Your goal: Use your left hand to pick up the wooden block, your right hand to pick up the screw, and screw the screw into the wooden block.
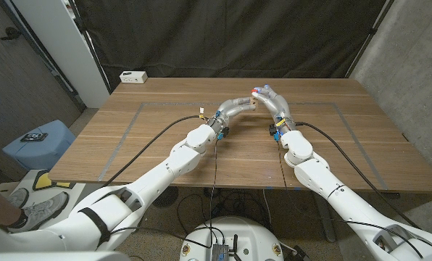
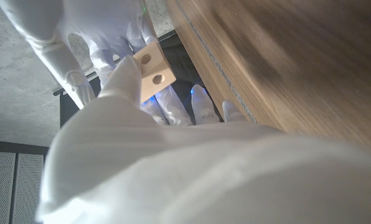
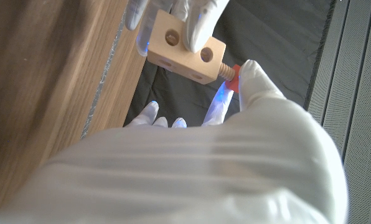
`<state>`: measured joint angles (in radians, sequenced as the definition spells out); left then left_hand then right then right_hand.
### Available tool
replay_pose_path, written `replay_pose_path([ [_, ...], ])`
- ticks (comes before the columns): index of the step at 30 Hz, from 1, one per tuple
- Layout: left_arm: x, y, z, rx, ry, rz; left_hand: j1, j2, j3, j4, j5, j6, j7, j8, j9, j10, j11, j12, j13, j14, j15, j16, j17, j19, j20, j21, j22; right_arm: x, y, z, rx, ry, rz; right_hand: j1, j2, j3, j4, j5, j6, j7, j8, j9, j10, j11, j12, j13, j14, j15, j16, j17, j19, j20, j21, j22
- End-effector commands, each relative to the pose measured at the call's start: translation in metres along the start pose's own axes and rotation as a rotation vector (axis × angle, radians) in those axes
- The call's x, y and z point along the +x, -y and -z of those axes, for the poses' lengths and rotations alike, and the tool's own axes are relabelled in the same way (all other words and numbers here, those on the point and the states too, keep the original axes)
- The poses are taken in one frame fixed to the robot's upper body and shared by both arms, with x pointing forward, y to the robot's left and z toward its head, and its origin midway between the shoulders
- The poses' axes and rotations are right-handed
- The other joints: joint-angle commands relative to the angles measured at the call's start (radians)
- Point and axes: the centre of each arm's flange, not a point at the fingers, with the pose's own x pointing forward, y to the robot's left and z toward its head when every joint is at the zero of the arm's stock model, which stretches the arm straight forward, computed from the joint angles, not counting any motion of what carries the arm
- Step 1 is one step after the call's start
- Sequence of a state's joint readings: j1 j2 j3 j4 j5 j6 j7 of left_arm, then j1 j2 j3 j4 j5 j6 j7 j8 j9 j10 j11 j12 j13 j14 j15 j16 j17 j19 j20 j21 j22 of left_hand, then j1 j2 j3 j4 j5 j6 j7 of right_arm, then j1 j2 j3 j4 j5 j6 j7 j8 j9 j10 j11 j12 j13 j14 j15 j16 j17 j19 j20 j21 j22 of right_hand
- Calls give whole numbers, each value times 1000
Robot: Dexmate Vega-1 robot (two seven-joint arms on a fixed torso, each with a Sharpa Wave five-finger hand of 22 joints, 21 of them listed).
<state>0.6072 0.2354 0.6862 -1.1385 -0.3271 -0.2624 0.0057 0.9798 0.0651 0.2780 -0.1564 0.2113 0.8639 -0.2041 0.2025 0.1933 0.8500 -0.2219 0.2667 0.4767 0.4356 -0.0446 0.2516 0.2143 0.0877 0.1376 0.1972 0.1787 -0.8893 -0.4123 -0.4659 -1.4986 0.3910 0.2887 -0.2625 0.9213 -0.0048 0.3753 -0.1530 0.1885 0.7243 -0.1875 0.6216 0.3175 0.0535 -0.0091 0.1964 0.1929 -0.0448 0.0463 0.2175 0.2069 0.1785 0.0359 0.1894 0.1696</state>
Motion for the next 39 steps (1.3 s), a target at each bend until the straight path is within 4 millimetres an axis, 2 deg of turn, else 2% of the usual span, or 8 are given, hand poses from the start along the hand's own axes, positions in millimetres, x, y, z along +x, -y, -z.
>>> replay_pose_path([
  [1,-2,-1,0,1,-1,-5,0,10,-2,5,5,15,8,7,2,9,0,9,56,7,-82,-1,2,0,5,8,5,-1,0,1,4,0,-2,-1,7,-4,0,5,-4,-2,7,0,-4,-2,-1,1,-6,0,1,4,-4,-4,4,3],
  [39,1,-2,-1,1,2,-4,-1,11,-4,6,5,14,9,7,2,10,0,5,59,8,-81,-2,2,0,5,8,5,-1,-1,3,3,-5,-4,-2,11,-9,0,5,-6,-2,12,-2,-4,-2,0,1,-6,0,1,4,-6,-3,4,3],
])
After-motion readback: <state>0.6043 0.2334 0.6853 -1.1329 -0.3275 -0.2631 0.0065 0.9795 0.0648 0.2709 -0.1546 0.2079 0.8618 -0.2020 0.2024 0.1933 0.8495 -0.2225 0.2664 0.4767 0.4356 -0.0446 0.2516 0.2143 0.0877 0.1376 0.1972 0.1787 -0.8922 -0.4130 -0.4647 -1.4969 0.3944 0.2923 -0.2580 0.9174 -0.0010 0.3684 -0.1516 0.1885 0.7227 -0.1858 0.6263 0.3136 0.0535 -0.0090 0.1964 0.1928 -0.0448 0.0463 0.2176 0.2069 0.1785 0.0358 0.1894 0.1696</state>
